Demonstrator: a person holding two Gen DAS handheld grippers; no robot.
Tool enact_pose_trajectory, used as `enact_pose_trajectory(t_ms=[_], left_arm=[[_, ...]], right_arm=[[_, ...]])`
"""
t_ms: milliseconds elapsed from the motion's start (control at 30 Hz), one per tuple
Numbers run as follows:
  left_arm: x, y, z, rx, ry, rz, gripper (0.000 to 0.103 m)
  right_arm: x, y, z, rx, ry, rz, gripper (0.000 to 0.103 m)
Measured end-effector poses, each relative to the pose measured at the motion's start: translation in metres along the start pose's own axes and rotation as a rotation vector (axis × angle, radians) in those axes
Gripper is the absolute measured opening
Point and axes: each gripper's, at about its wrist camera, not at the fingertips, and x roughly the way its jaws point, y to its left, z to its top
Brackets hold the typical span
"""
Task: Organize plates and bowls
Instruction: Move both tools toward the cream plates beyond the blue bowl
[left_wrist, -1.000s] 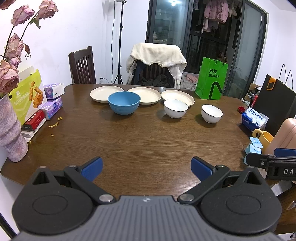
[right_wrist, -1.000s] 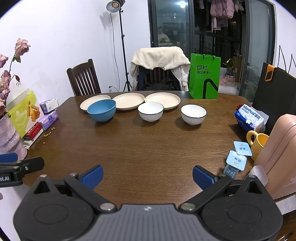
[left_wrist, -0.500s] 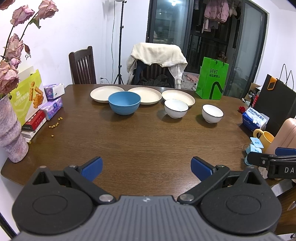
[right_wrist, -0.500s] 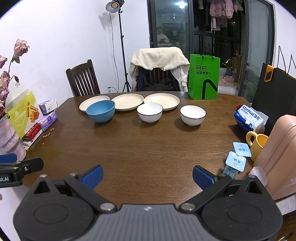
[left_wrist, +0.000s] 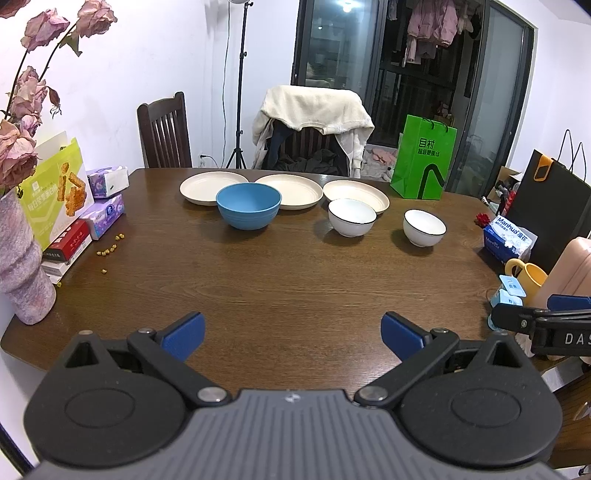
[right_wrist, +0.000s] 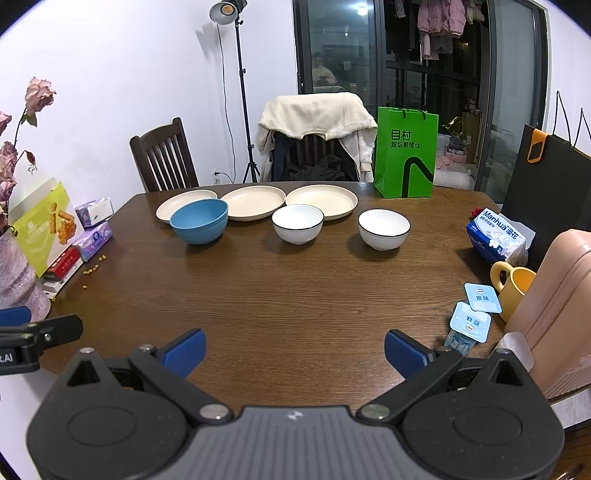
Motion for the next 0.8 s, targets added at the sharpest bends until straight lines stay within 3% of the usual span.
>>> enact_pose_trajectory(t_ms=[333, 800], left_arm=[[0.003, 0.003, 0.008, 0.0, -0.004, 0.001, 0.103], [0.03, 0.036, 0.029, -0.03, -0.004, 0.008, 0.103]], right_arm=[[0.007, 0.008, 0.003, 0.009, 0.004, 0.0, 0.103], [0.032, 0.025, 0.021, 0.02, 0.028, -0.012, 0.103]])
